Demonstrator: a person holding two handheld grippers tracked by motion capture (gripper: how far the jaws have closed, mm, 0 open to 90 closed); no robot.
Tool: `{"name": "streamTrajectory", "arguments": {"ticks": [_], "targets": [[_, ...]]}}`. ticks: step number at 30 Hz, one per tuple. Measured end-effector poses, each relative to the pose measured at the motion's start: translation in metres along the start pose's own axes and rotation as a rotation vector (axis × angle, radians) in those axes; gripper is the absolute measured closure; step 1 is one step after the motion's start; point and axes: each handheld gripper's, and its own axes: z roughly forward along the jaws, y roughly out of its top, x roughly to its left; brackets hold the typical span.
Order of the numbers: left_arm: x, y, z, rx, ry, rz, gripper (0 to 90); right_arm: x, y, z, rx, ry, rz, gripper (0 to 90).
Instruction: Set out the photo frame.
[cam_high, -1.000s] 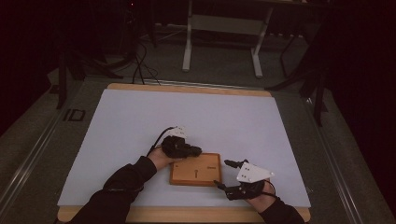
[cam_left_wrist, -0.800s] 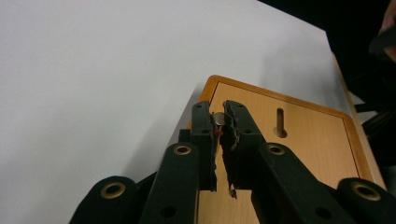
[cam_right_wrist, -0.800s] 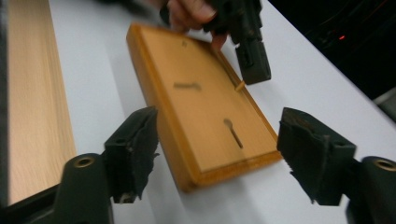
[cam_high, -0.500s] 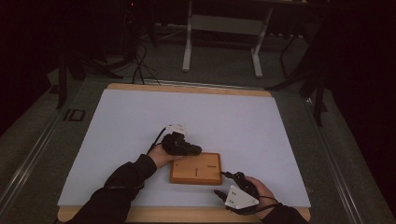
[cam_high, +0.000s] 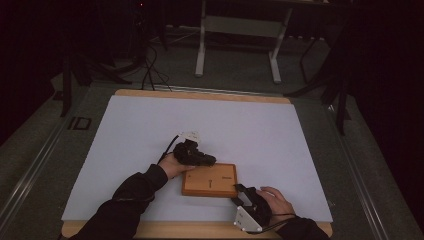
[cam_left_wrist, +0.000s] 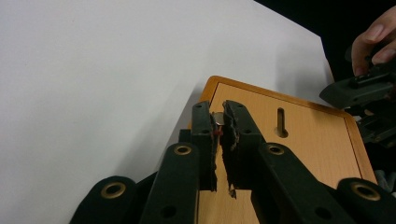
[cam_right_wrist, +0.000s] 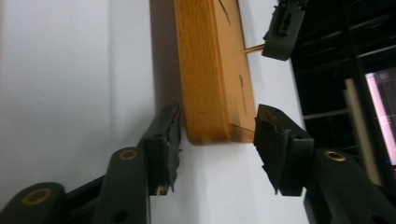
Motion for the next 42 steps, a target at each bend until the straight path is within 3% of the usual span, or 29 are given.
{"name": "streamTrajectory", "arguments": {"ticks": [7,16,19,27,31,33,34,36,42], "targets": [[0.001,0.0,0.0,-0.002,-0.002,-0.014,83.7,0.005,0.003,0.003,0.005,-0.039,-0.064,60.9],[0.002,0.0,0.0,-0.005,-0.004,-0.022,83.7,0.006,0.003,0.002,-0.001,-0.046,-0.085,63.9],[0.001,0.0,0.0,-0.002,0.0,-0.017,83.6,0.009,0.004,0.003,0.004,-0.06,-0.148,65.6],[0.0,0.001,0.0,-0.004,0.011,-0.001,82.9,0.007,0.005,0.002,0.005,-0.057,-0.192,66.6],[-0.004,0.0,-0.003,-0.017,0.079,0.04,68.9,0.005,0.005,0.001,0.002,-0.047,-0.19,66.6],[-0.006,0.001,-0.005,-0.023,0.081,0.046,60.4,0.004,0.005,0.001,0.001,-0.041,-0.194,66.8],[-0.01,0.001,-0.009,-0.037,0.104,0.074,56.6,0.003,0.005,0.001,-0.001,-0.041,-0.196,66.9],[-0.014,0.001,-0.013,-0.059,0.108,0.094,50.9,0.002,0.005,0.001,-0.004,-0.037,-0.2,67.3],[-0.019,0.002,-0.025,-0.071,0.125,0.091,27.6,-0.005,0.006,-0.001,-0.015,-0.022,-0.17,67.6]]}}
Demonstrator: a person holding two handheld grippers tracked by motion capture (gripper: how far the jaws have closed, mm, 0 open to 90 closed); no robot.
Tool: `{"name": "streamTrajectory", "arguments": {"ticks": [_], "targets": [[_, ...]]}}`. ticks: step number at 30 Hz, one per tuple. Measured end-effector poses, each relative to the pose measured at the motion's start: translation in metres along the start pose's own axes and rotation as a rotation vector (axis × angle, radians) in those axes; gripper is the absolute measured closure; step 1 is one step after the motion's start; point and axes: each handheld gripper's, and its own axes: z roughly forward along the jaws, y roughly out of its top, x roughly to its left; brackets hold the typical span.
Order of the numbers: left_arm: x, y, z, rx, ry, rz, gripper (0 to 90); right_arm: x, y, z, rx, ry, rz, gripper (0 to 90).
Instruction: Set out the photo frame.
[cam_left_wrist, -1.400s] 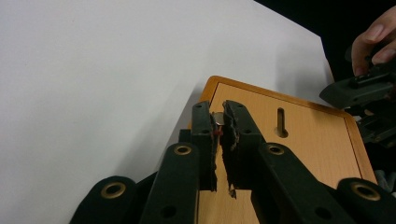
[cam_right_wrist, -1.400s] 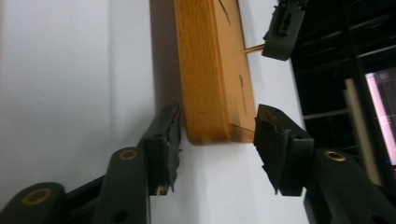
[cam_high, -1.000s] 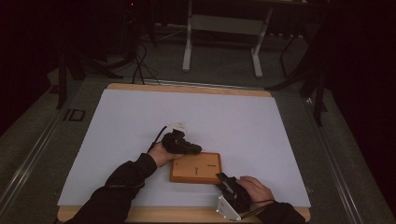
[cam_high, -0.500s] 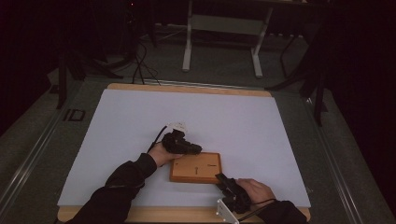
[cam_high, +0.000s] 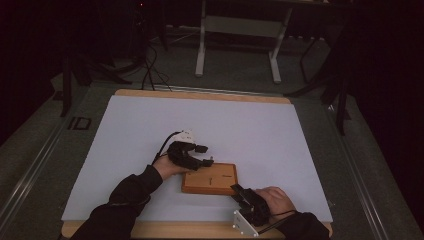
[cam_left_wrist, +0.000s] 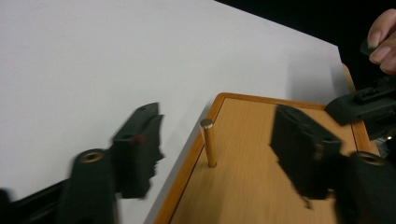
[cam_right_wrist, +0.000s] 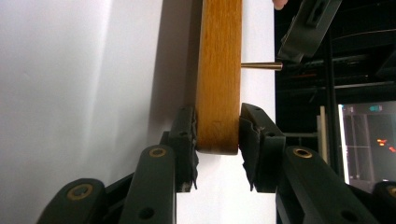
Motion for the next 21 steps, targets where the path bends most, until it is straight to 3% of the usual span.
{"name": "streamTrajectory", "arguments": {"ticks": [3,8,9,13,21], "targets": [[-0.003,-0.002,-0.014,-0.012,0.007,0.023,14.2,-0.006,-0.001,0.0,-0.012,0.013,0.019,68.3],[-0.006,-0.006,-0.029,-0.03,0.07,0.05,7.5,-0.016,-0.001,-0.001,-0.011,0.032,0.041,68.8],[-0.006,-0.01,-0.038,-0.068,0.092,0.054,6.4,-0.017,-0.002,-0.001,-0.018,0.037,0.052,68.8],[-0.008,-0.017,-0.053,-0.075,0.153,0.07,6.2,-0.029,-0.004,-0.001,-0.02,0.086,0.056,68.7],[-0.013,-0.029,-0.077,-0.084,0.184,0.062,6.0,-0.053,-0.008,0.001,-0.031,0.158,0.137,69.2]]}}
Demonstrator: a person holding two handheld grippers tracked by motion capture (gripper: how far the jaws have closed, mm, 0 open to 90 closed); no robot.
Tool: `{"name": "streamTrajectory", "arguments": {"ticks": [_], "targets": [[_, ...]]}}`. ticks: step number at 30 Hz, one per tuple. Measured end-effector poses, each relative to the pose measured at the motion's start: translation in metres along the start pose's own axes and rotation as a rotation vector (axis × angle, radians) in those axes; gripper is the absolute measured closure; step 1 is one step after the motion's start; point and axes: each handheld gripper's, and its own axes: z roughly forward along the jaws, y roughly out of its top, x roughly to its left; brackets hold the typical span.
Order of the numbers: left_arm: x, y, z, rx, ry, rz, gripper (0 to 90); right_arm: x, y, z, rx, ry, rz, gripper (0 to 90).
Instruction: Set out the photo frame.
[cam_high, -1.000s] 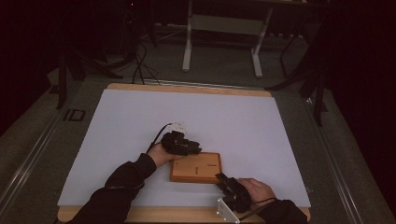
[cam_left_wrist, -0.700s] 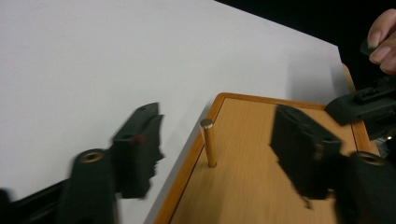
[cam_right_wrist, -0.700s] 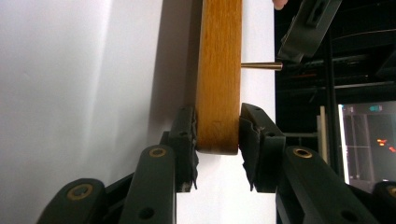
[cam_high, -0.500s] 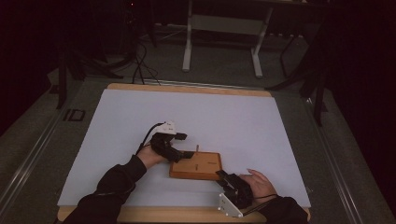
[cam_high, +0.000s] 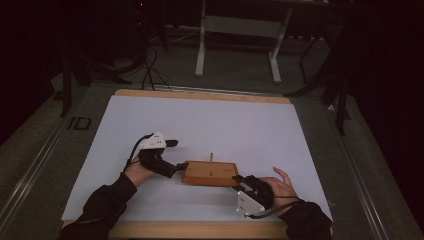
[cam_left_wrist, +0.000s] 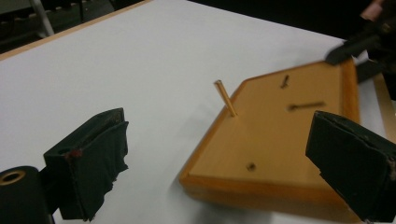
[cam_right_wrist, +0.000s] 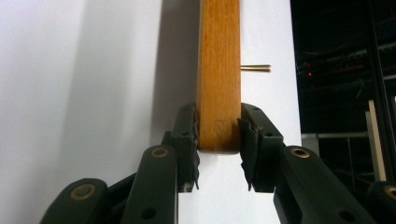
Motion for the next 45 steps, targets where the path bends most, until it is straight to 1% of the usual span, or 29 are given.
{"name": "streamTrajectory", "arguments": {"ticks": [2,4,6,9,10,14,15,16,22,24,25,26,27,28,32,35,36,38,43,45], "targets": [[-0.002,-0.002,-0.005,-0.008,0.005,-0.002,6.0,-0.006,-0.001,0.0,-0.007,0.007,0.019,69.6],[-0.003,-0.004,-0.01,-0.014,0.006,-0.008,6.0,-0.011,-0.002,0.0,-0.013,0.025,0.034,69.7],[-0.005,-0.006,-0.013,-0.019,0.01,-0.006,5.5,-0.018,-0.003,0.0,-0.021,0.046,0.051,69.7],[-0.008,-0.011,-0.016,-0.026,0.012,-0.012,4.4,-0.027,-0.004,0.001,-0.018,0.072,0.052,69.9],[-0.009,-0.012,-0.016,-0.03,0.01,-0.015,4.4,-0.029,-0.004,0.001,-0.013,0.076,0.053,69.9],[-0.012,-0.016,-0.015,-0.029,0.005,-0.018,4.4,-0.038,-0.005,0.003,-0.009,0.114,0.066,69.9],[-0.012,-0.016,-0.015,-0.029,0.005,-0.018,4.4,-0.038,-0.005,0.003,-0.009,0.114,0.066,69.9],[-0.013,-0.017,-0.015,-0.031,0.004,-0.021,4.4,-0.042,-0.005,0.004,-0.002,0.127,0.071,69.9],[-0.016,-0.017,-0.013,-0.028,-0.006,-0.011,4.3,-0.057,-0.007,0.007,-0.002,0.178,0.107,69.9],[-0.016,-0.018,-0.013,-0.026,-0.004,-0.011,4.2,-0.059,-0.007,0.007,-0.004,0.185,0.109,69.9],[-0.017,-0.018,-0.012,-0.029,-0.006,-0.008,4.2,-0.064,-0.008,0.009,-0.001,0.203,0.119,69.9],[-0.017,-0.018,-0.012,-0.029,-0.006,-0.008,4.2,-0.064,-0.008,0.009,-0.001,0.203,0.119,69.9],[-0.018,-0.018,-0.011,-0.023,-0.007,-0.006,4.2,-0.07,-0.009,0.01,-0.001,0.223,0.138,69.9],[-0.018,-0.018,-0.01,-0.022,-0.009,-0.004,4.1,-0.073,-0.01,0.011,-0.001,0.233,0.143,69.8],[-0.019,-0.02,-0.009,-0.018,-0.01,0.0,4.1,-0.082,-0.012,0.014,-0.006,0.261,0.181,69.6],[-0.019,-0.021,-0.008,-0.017,-0.012,-0.002,4.0,-0.086,-0.014,0.016,-0.009,0.277,0.196,69.5],[-0.019,-0.021,-0.008,-0.017,-0.012,-0.006,4.0,-0.088,-0.015,0.017,-0.012,0.284,0.211,69.5],[-0.019,-0.022,-0.007,-0.016,-0.011,-0.005,4.0,-0.093,-0.016,0.019,-0.014,0.296,0.224,69.3],[-0.019,-0.022,-0.008,-0.024,-0.008,-0.008,4.0,-0.105,-0.019,0.025,-0.006,0.328,0.288,68.5],[-0.019,-0.023,-0.007,-0.031,-0.005,-0.011,4.0,-0.11,-0.02,0.028,0.011,0.332,0.328,67.9]]}}
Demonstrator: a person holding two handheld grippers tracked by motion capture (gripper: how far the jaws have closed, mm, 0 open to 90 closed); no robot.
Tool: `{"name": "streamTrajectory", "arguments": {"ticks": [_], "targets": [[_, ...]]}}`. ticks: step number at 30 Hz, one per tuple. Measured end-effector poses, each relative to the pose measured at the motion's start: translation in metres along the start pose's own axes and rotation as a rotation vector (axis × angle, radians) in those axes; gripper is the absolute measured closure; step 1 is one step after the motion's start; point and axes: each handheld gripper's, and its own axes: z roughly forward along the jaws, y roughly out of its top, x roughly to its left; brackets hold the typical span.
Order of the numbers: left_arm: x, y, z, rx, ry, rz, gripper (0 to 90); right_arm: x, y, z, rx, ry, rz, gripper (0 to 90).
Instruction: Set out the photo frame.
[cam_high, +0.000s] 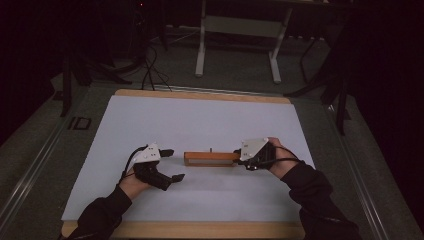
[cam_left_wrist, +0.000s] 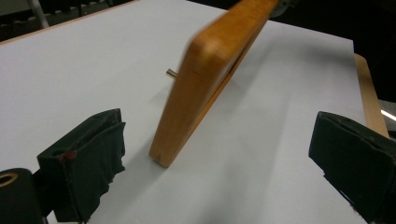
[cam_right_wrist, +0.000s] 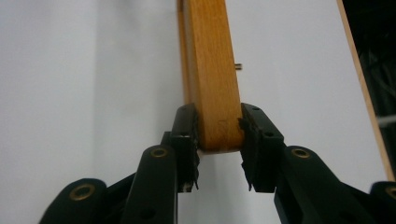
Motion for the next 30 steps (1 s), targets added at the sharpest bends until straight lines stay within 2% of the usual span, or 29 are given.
{"name": "streamTrajectory", "arguments": {"ticks": [4,7,8,13,14,17,25,30], "targets": [[0.0,-0.001,0.001,-0.011,0.012,-0.003,4.1,-0.011,0.002,0.003,0.01,0.016,0.056,67.1],[-0.001,-0.001,0.001,-0.012,0.027,0.017,4.1,-0.017,0.0,0.005,-0.001,0.022,0.081,66.4],[-0.001,-0.001,0.001,-0.012,0.027,0.017,4.1,-0.017,0.0,0.005,-0.001,0.022,0.081,66.4],[-0.002,-0.001,0.001,-0.025,0.03,0.02,4.1,-0.031,0.0,0.012,-0.001,0.025,0.162,64.9],[-0.002,-0.001,0.001,-0.025,0.03,0.02,4.1,-0.031,0.0,0.012,-0.001,0.025,0.162,64.9],[-0.003,-0.002,0.001,-0.037,0.034,0.019,4.1,-0.038,0.0,0.016,0.002,0.017,0.203,64.1],[-0.003,-0.005,0.005,-0.032,0.042,0.019,4.0,-0.049,-0.001,0.023,-0.001,0.01,0.238,62.6],[-0.003,-0.006,0.006,-0.036,0.048,0.013,4.1,-0.057,-0.002,0.027,0.003,0.011,0.232,61.3]]}}
